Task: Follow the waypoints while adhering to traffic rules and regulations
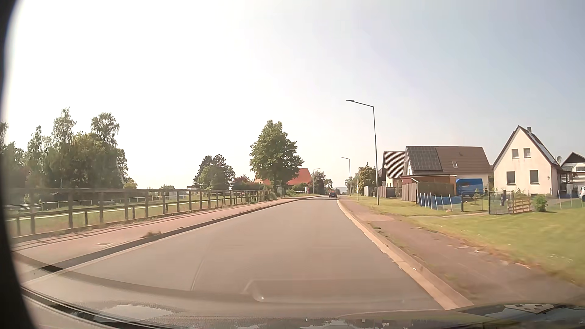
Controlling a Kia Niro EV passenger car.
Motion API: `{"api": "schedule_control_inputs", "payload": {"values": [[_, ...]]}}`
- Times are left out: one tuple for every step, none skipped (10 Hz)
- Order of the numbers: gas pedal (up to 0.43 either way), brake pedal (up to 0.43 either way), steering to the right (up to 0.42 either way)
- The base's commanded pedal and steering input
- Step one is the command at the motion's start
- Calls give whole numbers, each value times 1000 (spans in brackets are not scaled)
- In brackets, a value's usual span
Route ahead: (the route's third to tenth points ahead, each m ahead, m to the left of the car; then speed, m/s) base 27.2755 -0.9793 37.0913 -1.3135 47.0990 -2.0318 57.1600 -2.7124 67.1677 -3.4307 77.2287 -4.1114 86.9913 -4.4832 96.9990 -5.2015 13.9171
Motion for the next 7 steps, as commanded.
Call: {"api": "schedule_control_inputs", "payload": {"values": [[177,0,0],[177,0,0],[177,0,0],[177,0,1],[169,0,3],[169,0,6],[169,0,7]]}}
